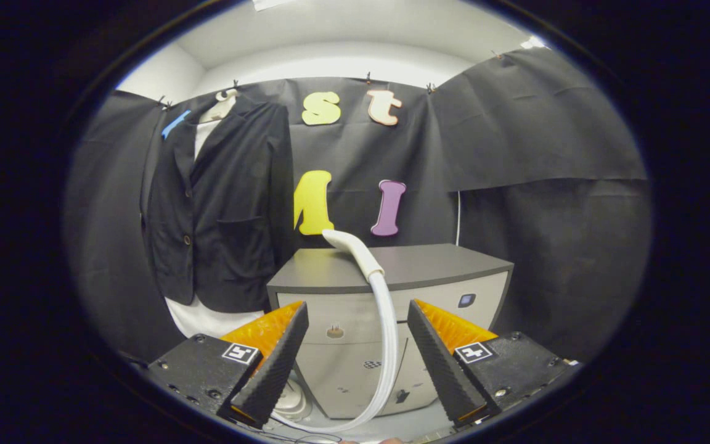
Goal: Iron the clothes twice with a garment steamer, once on the left side and once on the right side.
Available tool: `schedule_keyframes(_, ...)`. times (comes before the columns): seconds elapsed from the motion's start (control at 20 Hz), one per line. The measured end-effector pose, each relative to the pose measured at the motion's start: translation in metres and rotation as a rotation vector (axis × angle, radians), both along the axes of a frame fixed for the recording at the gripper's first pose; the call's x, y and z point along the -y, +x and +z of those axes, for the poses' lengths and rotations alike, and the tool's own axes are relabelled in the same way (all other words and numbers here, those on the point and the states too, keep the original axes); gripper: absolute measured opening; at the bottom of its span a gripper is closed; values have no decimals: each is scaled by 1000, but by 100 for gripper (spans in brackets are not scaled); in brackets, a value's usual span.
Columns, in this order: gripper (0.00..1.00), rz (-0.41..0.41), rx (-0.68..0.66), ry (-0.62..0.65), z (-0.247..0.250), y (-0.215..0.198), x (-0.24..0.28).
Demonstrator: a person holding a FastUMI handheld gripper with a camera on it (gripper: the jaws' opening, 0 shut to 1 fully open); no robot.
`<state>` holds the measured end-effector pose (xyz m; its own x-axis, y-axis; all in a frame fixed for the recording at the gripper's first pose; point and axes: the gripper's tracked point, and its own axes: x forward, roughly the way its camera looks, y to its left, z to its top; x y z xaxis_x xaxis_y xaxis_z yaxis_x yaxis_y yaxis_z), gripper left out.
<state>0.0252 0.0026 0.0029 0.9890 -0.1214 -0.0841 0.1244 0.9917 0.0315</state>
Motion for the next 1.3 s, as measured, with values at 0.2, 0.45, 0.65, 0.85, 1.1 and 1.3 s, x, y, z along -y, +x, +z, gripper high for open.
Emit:
schedule_keyframes(0.2,100,2,-50,18,6,21,9)
schedule_keyframes(0.45,100,101,-85,21,33,79,22)
schedule_keyframes(0.65,100,175,-145,34,44,130,31)
schedule_keyframes(0.85,100,239,-202,19,44,169,34)
schedule_keyframes(1.1,98,293,-356,45,17,207,36)
schedule_keyframes(1.3,93,301,-436,87,9,234,45)
